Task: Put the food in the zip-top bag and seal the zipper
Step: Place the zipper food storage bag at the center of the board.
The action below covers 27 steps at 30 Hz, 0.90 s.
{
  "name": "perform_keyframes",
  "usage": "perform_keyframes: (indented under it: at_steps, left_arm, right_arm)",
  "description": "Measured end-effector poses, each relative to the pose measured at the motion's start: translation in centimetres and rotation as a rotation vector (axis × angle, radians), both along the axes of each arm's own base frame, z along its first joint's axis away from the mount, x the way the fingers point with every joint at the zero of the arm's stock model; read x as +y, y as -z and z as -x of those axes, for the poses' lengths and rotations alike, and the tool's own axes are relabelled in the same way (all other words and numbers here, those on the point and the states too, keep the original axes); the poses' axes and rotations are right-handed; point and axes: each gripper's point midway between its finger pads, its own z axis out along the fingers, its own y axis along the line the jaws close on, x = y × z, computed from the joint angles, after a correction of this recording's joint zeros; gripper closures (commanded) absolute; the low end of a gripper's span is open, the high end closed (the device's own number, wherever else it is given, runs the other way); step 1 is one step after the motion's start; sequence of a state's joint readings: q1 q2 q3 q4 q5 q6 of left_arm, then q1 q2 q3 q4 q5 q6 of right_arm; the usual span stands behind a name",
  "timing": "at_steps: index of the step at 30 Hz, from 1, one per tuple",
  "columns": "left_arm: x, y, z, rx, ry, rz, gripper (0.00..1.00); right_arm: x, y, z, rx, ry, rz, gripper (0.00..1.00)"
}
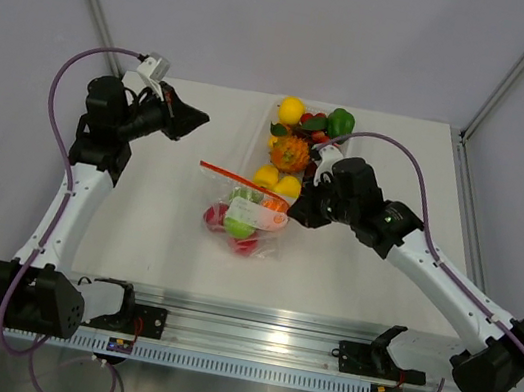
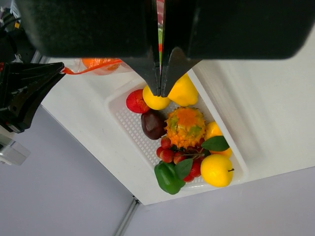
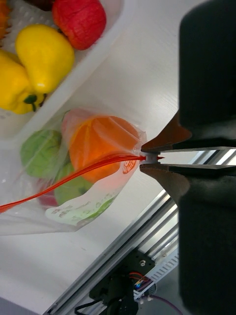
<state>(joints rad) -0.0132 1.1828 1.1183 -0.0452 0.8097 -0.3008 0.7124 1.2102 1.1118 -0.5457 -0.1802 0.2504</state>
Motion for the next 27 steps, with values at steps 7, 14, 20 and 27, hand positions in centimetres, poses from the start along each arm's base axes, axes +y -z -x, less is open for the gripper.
perform_keyframes:
  at_steps: [7,14,20,27]
  left_arm:
    - [2.0,-1.0,-1.5,0.04,-0.166,-0.004,1.0]
    - [5.1,-2.7,-1.9,0.056,-0.327,-0.002,0.83]
    - [5.4,-4.1,-1.0,0.04,-0.353,0.03,0.54]
    - [4.6,-4.1,-0.9,0.084,-0.326,0.094,0.53]
  right_arm:
    - [4.0,-5.9,-3.5,-0.101,-0.057,-0.055,1.0]
    - [7.5,-6.6,-0.6,-0.183,-0.222,-0.036,0.45]
    - [5.1,-0.4,4.1,-0.094,-0.288,0.081,0.23]
    - [1.0,0.5,1.5,-0.096,-0.082,0.162,0.17]
